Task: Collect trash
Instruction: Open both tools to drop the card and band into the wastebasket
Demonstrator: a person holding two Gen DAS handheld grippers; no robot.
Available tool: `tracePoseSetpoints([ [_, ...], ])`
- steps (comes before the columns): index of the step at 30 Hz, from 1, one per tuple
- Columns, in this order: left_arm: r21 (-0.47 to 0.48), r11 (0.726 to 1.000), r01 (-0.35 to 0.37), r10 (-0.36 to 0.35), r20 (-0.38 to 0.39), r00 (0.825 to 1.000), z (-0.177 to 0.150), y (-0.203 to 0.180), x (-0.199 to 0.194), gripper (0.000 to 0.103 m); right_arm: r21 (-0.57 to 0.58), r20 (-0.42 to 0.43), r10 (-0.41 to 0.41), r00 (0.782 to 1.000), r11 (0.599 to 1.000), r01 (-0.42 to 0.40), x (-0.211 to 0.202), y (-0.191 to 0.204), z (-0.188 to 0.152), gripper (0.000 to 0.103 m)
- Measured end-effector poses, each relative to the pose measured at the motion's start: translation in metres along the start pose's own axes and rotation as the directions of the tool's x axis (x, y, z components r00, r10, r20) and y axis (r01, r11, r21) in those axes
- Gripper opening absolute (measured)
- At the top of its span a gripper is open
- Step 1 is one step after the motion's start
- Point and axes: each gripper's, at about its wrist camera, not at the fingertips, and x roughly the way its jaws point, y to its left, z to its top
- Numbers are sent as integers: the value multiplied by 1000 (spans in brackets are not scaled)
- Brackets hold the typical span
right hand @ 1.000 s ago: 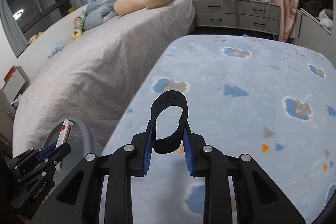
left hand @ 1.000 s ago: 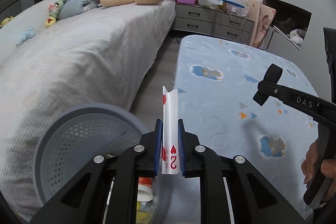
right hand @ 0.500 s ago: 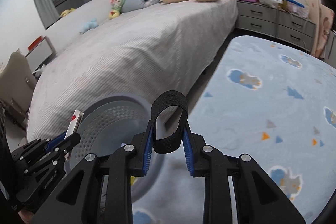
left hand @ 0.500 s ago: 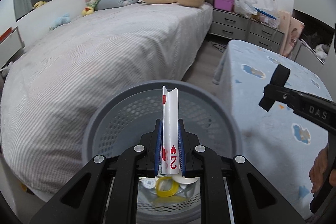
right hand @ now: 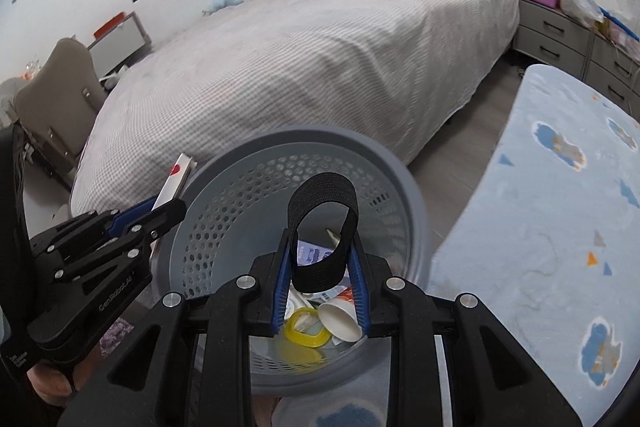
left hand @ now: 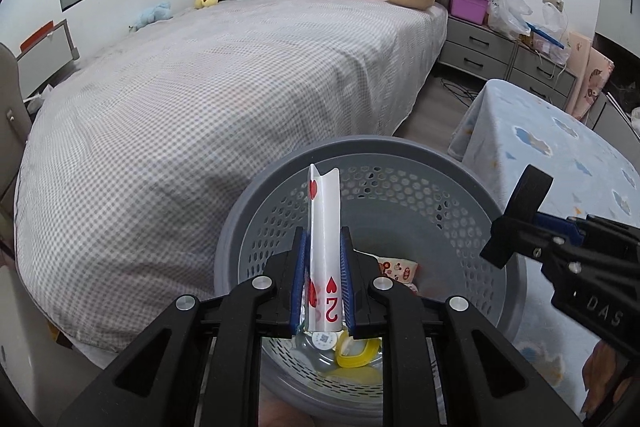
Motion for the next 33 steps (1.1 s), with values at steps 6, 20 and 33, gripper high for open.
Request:
tracePoseSetpoints([
  [6, -10, 1000, -1, 1, 5, 1000, 2, -1, 1, 20, -12, 3, -2, 1000, 1000, 2, 1, 2, -2, 34],
  [20, -15, 999, -47, 47, 39, 998, 3, 0, -5, 66, 4, 22, -27, 999, 1000, 27, -3, -3, -2, 63],
  [33, -21, 998, -55, 56, 40, 998, 2, 1, -3, 74, 17, 21, -35, 999, 999, 35, -3, -6, -2, 69],
])
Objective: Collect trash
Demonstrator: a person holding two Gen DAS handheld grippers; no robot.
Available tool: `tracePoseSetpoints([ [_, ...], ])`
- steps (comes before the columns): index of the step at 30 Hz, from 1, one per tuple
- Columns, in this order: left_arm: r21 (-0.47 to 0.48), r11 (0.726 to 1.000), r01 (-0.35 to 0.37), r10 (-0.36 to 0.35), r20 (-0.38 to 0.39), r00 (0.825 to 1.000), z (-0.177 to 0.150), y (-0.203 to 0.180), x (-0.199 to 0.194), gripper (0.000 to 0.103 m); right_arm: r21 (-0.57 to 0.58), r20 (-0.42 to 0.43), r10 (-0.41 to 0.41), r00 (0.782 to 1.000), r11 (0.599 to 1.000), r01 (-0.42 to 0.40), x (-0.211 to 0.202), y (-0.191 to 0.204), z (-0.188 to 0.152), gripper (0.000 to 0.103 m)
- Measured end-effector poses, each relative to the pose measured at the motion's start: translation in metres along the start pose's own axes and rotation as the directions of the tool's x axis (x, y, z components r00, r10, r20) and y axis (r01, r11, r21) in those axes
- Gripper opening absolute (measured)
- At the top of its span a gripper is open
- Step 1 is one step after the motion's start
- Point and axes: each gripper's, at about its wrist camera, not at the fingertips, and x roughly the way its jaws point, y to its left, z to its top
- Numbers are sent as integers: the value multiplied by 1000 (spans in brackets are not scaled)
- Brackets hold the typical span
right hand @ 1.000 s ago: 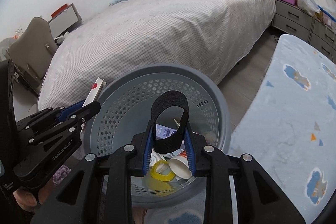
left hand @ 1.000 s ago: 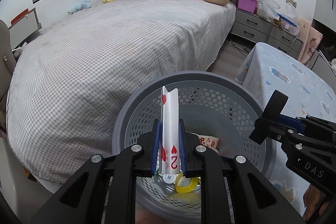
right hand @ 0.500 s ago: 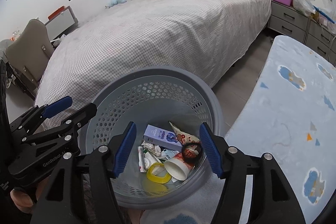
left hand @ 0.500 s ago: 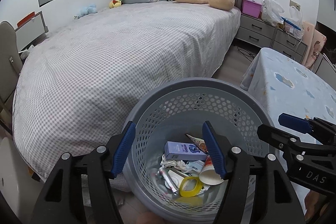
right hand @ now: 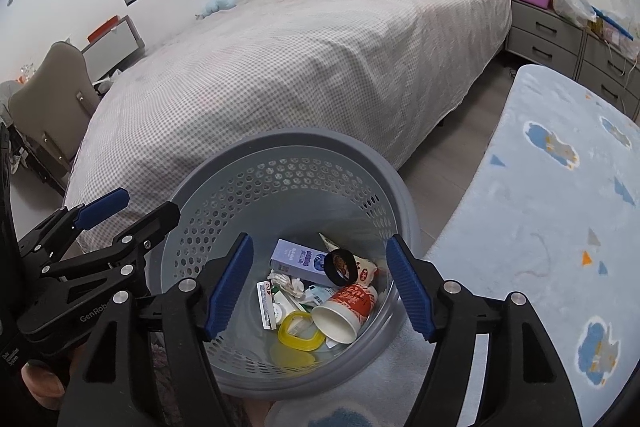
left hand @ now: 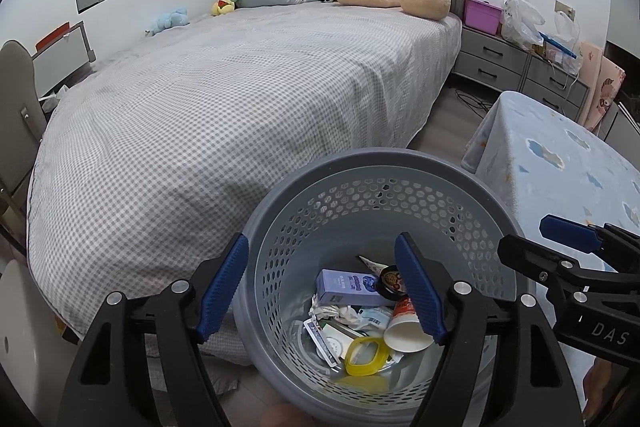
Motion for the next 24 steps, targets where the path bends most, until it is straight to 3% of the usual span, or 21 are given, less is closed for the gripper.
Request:
tracePoseSetpoints([
  [10, -2, 1000, -19, 19, 2, 1000, 0, 0, 1, 79, 4, 14, -10, 1000, 1000, 10, -2, -2, 0, 82],
  [24, -9, 1000, -26, 26, -6, 1000, -1, 4, 2, 84, 9, 18, -17, 1000, 1000, 17, -3, -4, 0, 90],
])
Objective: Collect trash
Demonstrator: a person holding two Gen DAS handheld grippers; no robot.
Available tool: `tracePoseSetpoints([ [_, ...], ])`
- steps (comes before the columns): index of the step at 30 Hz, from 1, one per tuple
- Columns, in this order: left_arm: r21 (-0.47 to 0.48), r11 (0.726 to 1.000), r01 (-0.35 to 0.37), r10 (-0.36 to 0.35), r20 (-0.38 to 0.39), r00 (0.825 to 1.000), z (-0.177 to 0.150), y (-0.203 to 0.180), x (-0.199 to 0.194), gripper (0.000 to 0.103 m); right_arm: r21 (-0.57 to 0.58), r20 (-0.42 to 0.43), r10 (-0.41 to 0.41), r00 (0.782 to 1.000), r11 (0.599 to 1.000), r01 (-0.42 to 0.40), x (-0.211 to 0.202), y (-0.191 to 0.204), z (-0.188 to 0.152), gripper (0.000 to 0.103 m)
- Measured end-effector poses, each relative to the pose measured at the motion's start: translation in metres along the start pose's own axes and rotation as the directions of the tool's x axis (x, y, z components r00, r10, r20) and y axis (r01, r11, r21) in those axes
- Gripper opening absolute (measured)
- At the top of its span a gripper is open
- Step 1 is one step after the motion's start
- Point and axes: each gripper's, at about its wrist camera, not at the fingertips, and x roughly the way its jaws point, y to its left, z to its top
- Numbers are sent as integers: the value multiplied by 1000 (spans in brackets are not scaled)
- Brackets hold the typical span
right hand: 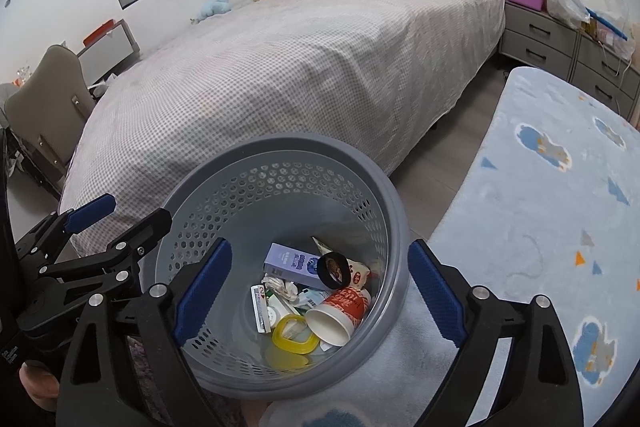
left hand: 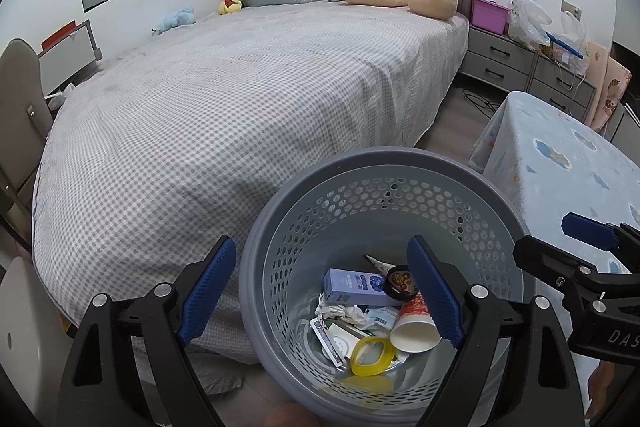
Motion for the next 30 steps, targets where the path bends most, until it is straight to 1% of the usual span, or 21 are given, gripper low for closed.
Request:
tracePoseSetpoints([
  [12, -2, 1000, -14, 14, -6, 1000, 1, 0, 1, 84, 2, -1, -4, 1000, 1000, 4, 1, -2, 0, 91],
  [17, -8, 1000, -8, 8, -12, 1000, 1, 1, 2, 84, 0, -2, -5, 1000, 1000, 5, 1, -2, -1, 91],
  [23, -5, 1000, -13, 13, 0, 1000, 1, 1, 0, 84, -2, -2, -5, 1000, 1000, 5, 1, -1, 0, 91],
  [30, -19, 1000, -22, 21, -4, 1000, 2, 3, 1, 84, 0, -3, -6, 1000, 1000, 6, 2, -1, -1, 91],
])
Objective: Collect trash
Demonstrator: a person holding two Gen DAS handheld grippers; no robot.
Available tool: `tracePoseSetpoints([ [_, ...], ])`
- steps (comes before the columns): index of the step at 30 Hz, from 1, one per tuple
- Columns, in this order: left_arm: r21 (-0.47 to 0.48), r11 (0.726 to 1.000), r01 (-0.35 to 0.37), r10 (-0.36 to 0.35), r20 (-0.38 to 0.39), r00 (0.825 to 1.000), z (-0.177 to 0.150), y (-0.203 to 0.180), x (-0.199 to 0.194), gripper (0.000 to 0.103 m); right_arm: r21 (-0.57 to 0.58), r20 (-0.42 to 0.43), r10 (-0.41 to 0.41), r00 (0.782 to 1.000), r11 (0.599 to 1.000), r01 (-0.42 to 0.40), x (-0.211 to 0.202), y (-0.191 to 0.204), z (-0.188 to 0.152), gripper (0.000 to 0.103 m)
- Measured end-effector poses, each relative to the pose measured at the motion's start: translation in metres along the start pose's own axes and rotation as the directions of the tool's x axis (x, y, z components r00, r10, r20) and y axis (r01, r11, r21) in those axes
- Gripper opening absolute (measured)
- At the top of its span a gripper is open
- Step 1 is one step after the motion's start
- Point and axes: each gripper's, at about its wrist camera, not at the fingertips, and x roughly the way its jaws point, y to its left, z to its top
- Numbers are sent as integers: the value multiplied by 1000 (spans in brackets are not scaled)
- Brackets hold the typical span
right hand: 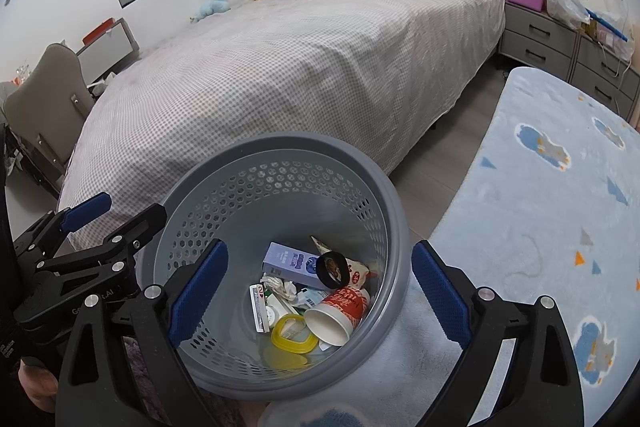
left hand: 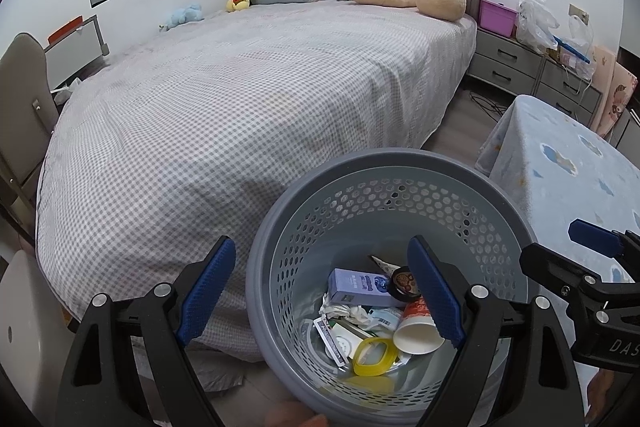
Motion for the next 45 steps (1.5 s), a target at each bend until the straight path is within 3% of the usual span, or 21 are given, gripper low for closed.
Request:
tracePoseSetpoints([
  [45, 8, 1000, -4, 4, 1, 1000, 0, -2, -1, 84, -3, -2, -2, 1000, 1000, 2, 1, 2, -1, 91],
])
